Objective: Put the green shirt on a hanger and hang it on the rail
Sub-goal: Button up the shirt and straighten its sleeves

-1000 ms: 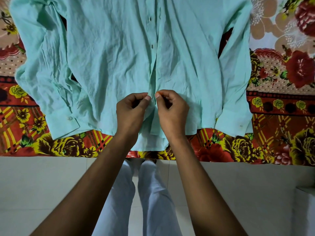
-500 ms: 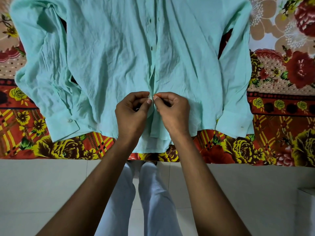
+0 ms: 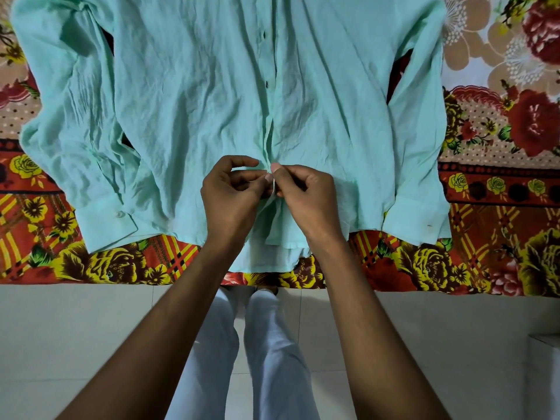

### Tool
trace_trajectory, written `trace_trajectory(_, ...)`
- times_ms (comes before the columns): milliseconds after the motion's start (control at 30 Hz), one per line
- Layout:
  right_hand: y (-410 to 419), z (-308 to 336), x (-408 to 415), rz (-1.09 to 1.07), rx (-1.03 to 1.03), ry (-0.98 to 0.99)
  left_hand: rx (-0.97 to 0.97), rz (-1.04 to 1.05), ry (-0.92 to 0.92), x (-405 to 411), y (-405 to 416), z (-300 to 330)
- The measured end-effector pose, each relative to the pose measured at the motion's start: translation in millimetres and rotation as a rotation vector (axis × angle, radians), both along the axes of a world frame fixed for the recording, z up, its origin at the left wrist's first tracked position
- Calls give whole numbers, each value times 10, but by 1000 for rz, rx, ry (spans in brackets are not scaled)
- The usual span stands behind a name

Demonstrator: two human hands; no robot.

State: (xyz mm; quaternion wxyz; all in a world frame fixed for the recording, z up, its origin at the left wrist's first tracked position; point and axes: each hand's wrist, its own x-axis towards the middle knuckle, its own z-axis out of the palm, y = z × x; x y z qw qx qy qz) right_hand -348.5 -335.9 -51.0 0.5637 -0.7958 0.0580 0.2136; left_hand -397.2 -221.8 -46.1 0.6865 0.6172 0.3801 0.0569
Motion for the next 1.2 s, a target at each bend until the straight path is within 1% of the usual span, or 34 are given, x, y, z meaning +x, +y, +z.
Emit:
trace_trajectory(133,22,-49,7,-44,-2,-8,93,-24,46,6,-14,-59)
trace_trajectory(167,31,-57,13,-48,-6,-13,88,-24,49,3,-13,-76)
trace_trajectory(300,40,-43,27,-33,-44,-21,-42,-34,35,-19,-9,-88)
trace_trajectory(433,23,-44,18,-9,-87,-52,-38,-69,38,-2,-2,-64)
trace_trajectory(567,29,-74,-12,-32,-95,-59,-25,-106,38,33,12,-37)
trace_trajectory(667,40,-94,-24,-32,-109,-63,78,-136,-14,39,21,-29)
trace_trajectory(767,50,-111,-22,-33,-115,-75,241,-262,-31,53,34,-46)
trace_trajectory(900,60,-93,-10,-40,-119,-126,355,-356,-32,70,70,-61)
trace_trajectory(967,75,-69,-12,-35,-141,-171,303,-344,-30,79,99,-64)
trace_trajectory(1033,93,-44,-19,-34,-183,-209,153,-265,-1,94,109,-59)
trace_trajectory(1100,96,-9,-17,-32,-230,-218,-13,-181,66,107,116,-57)
trace_trajectory(1133,87,7,-8,-18,-254,-205,-54,-178,109,110,124,-65)
trace_trajectory(1167,74,17,18,8,-289,-189,-47,-215,155,121,145,-80)
trace_trajectory(1200,61,31,46,35,-343,-185,18,-289,202,130,170,-99)
